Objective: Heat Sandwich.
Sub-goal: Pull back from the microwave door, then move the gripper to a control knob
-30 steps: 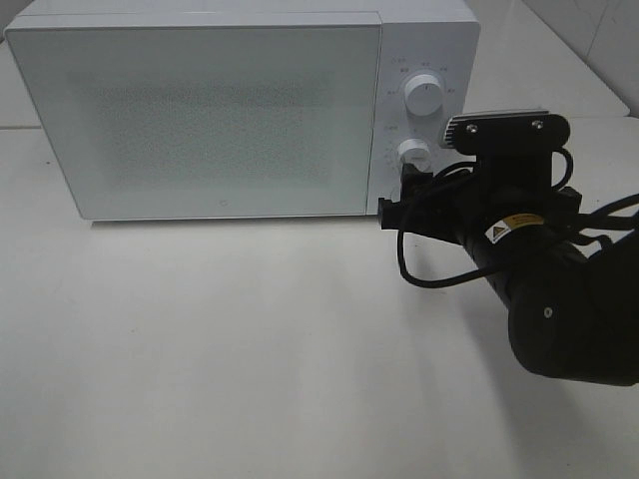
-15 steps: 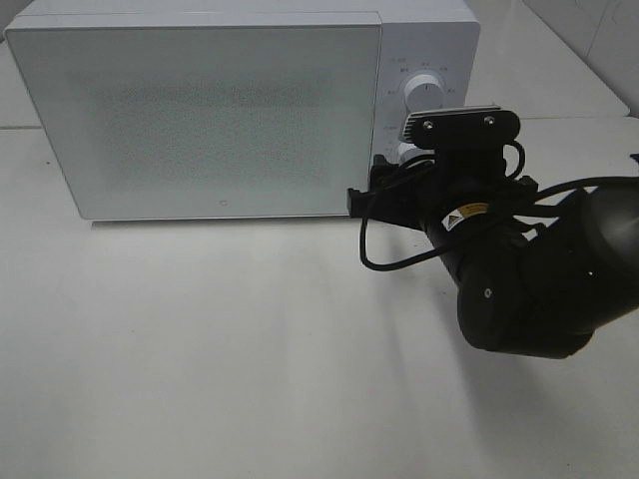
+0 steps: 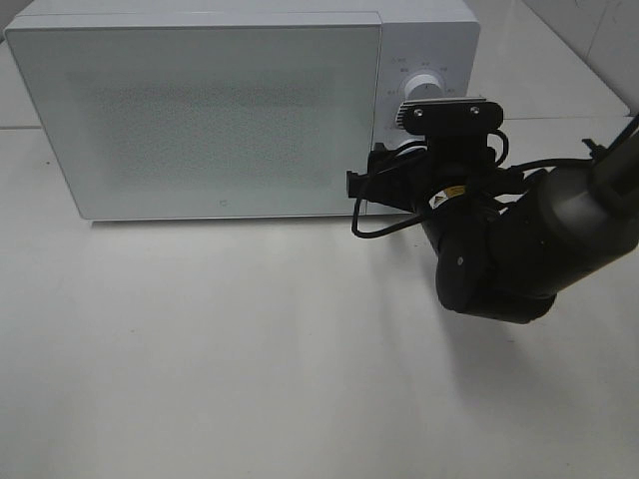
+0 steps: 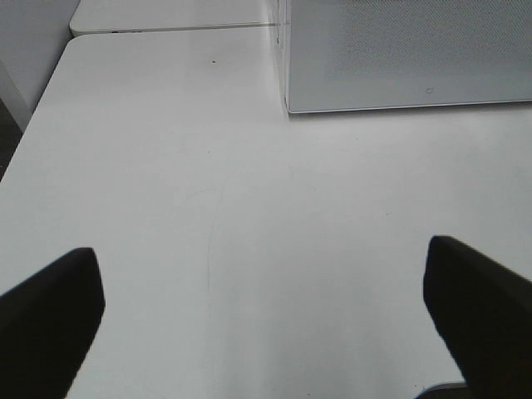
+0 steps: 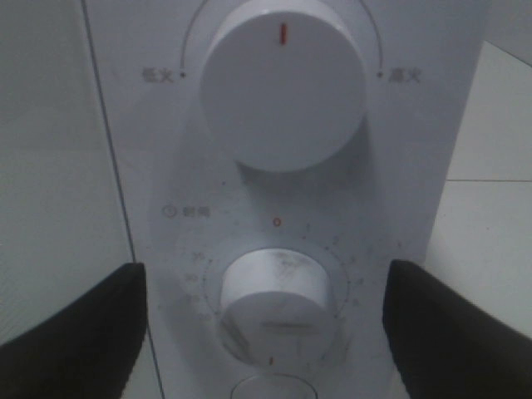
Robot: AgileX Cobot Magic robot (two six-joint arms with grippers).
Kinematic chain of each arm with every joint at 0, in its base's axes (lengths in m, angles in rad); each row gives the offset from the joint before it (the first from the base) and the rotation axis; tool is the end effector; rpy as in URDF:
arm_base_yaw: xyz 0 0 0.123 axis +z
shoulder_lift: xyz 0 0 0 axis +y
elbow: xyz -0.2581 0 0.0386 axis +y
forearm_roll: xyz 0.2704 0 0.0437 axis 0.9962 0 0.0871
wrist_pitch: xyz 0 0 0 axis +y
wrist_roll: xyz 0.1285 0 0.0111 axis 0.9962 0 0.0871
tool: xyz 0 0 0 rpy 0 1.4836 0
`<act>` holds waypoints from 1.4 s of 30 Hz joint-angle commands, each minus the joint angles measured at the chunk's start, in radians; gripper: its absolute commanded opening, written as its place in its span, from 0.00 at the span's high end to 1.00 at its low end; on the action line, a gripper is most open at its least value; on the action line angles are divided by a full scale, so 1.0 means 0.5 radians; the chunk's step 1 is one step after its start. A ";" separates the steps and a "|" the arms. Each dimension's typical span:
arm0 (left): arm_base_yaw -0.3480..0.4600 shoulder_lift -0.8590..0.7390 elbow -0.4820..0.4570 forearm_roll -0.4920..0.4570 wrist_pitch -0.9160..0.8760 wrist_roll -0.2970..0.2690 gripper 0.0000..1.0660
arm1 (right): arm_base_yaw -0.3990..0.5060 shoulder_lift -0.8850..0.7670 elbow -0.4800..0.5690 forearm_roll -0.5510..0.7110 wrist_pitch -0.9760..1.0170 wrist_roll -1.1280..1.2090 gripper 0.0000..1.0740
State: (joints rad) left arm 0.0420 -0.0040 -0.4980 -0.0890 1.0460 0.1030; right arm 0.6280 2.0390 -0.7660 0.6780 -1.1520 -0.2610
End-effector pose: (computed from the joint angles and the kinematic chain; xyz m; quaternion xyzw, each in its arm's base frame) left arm 0.0736 -0.0068 0.2723 0.0273 0.8476 -0.0061 0.5299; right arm 0.3483 0.1616 0.0760 -0.0131 0.7448 -0.0027 0.6672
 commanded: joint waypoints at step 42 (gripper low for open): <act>0.008 -0.052 0.004 -0.010 -0.016 -0.002 0.06 | -0.024 0.050 -0.054 -0.038 -0.038 0.092 0.93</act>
State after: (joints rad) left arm 0.0420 -0.0040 -0.4980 -0.0900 1.0460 0.1030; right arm 0.6180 2.0630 -0.7840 0.6800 -1.1430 -0.2360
